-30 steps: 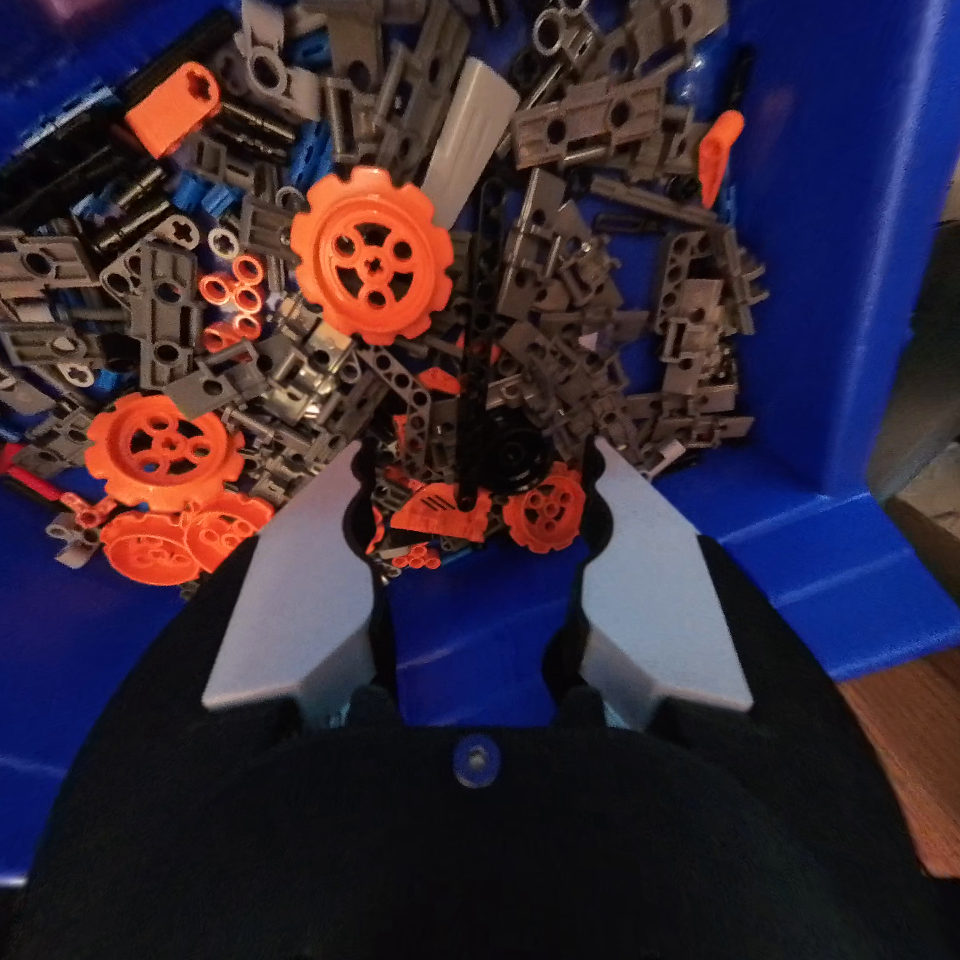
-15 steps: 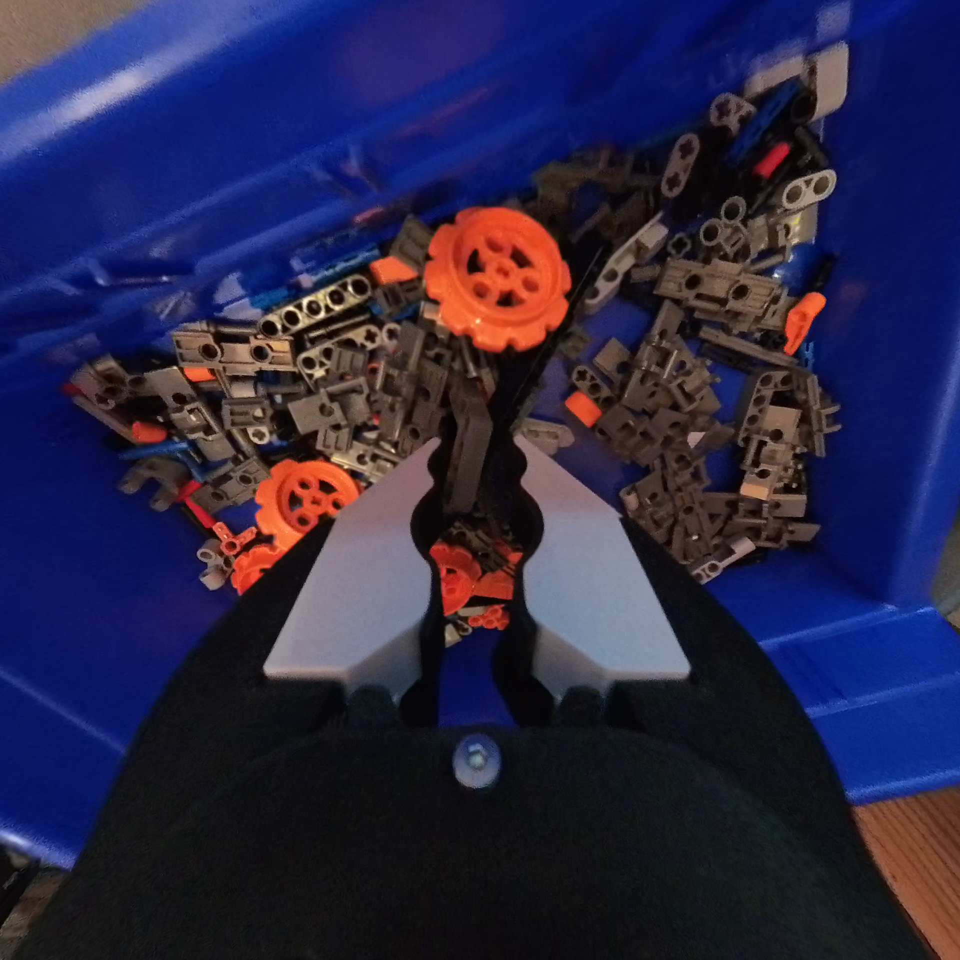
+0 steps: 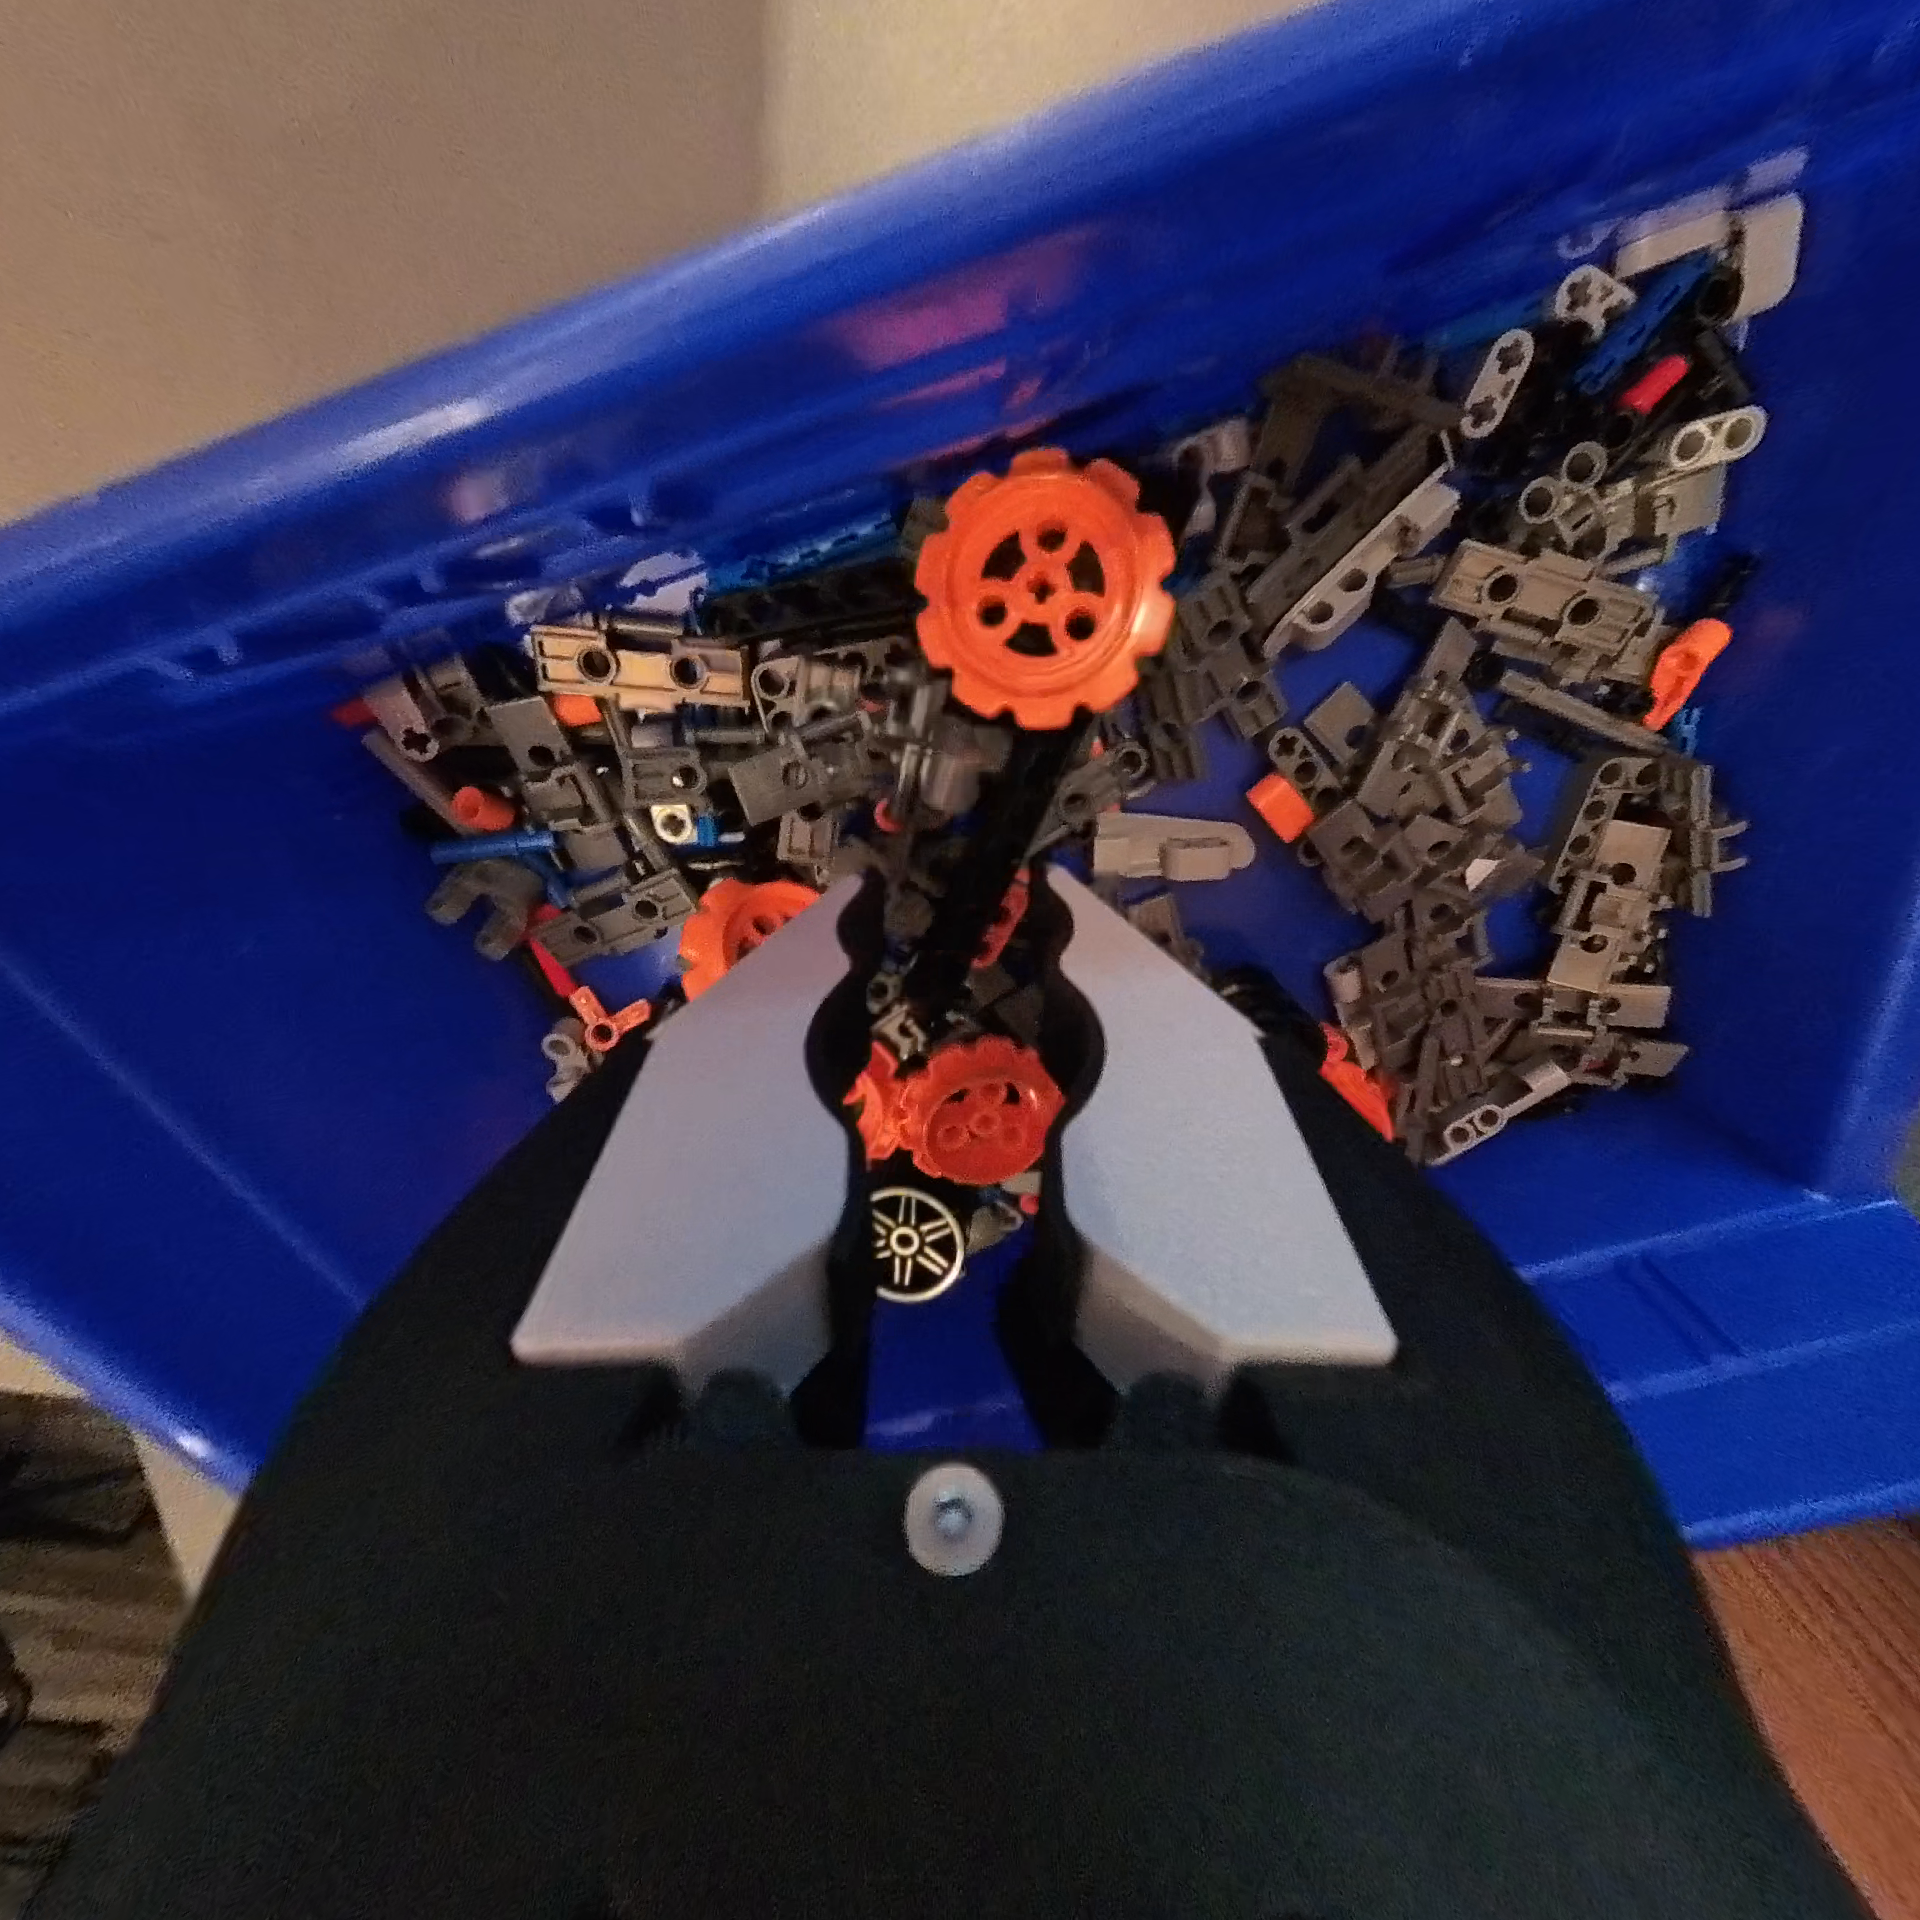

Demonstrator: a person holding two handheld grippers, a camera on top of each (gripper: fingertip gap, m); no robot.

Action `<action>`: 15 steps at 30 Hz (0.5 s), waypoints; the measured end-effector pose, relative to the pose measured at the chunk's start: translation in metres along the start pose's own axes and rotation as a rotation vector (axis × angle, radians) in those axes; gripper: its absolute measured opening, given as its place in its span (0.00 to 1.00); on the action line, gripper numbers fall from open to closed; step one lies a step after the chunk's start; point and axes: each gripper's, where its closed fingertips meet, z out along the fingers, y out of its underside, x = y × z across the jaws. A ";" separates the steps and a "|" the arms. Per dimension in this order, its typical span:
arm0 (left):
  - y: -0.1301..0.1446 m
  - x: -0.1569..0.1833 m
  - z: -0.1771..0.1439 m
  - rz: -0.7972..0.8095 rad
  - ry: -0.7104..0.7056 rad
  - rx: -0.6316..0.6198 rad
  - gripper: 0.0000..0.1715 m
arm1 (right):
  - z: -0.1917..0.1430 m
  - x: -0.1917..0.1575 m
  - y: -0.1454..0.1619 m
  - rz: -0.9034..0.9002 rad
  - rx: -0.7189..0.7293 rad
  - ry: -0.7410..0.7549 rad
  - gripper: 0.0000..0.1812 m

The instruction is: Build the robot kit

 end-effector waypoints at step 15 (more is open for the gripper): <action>0.059 0.018 -0.039 -0.025 0.081 -0.142 0.29 | 0.000 -0.001 0.000 -0.003 0.000 0.000 0.16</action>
